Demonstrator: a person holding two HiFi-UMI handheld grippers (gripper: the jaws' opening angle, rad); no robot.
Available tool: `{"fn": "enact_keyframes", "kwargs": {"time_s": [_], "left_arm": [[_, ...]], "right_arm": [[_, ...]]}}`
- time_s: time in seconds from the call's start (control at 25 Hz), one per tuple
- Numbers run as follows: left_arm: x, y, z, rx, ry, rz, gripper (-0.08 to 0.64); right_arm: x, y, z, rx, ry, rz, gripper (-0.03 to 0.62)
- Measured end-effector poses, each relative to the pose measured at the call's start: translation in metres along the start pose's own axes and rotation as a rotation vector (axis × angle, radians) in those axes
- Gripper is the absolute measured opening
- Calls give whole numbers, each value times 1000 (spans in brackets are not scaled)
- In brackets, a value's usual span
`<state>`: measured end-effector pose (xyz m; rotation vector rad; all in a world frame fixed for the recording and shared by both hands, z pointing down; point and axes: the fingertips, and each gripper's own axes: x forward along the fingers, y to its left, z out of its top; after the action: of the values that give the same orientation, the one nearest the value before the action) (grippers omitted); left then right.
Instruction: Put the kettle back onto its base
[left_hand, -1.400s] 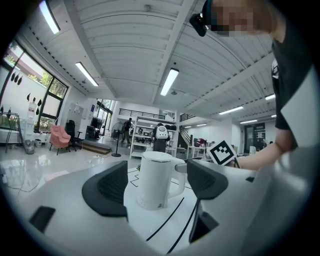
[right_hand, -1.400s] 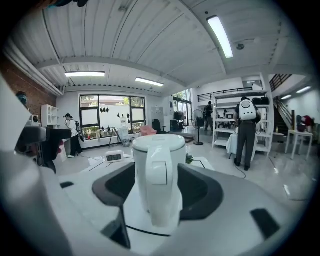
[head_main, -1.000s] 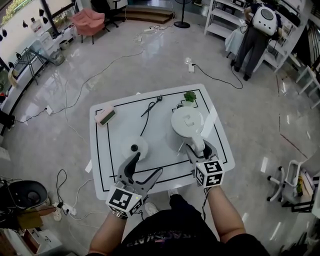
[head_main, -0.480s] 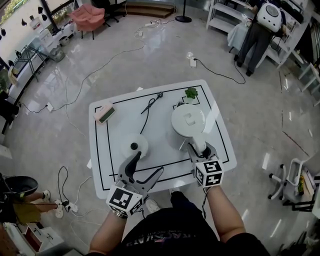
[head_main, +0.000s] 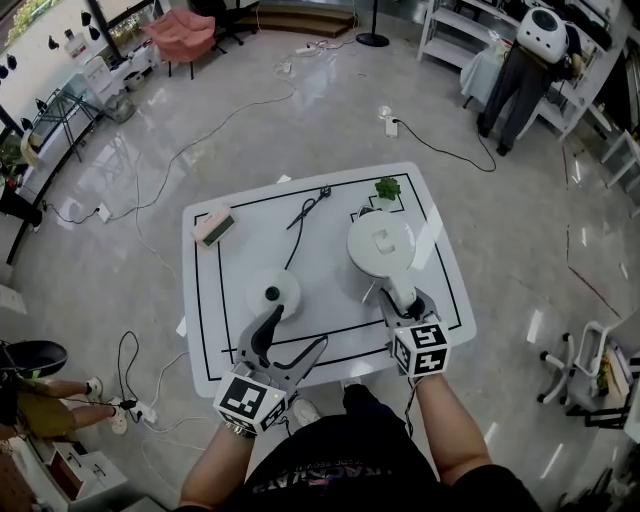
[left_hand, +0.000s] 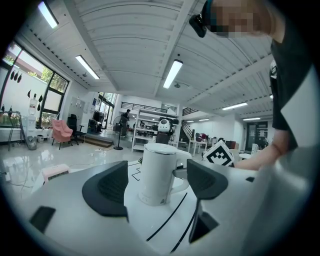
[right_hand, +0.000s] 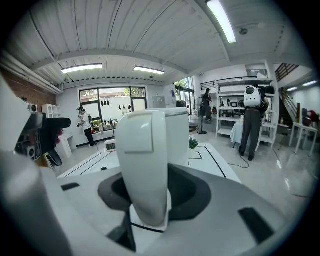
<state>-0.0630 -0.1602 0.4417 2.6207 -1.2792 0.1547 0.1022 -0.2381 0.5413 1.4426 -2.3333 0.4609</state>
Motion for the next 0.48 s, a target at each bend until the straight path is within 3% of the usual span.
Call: {"fn": "enact_keyframes", "kwargs": {"time_s": [0.48], "left_arm": [[-11, 7, 4, -4, -16, 40, 357]], "right_arm": [[-2, -3, 2, -34, -32, 19, 138]]}}
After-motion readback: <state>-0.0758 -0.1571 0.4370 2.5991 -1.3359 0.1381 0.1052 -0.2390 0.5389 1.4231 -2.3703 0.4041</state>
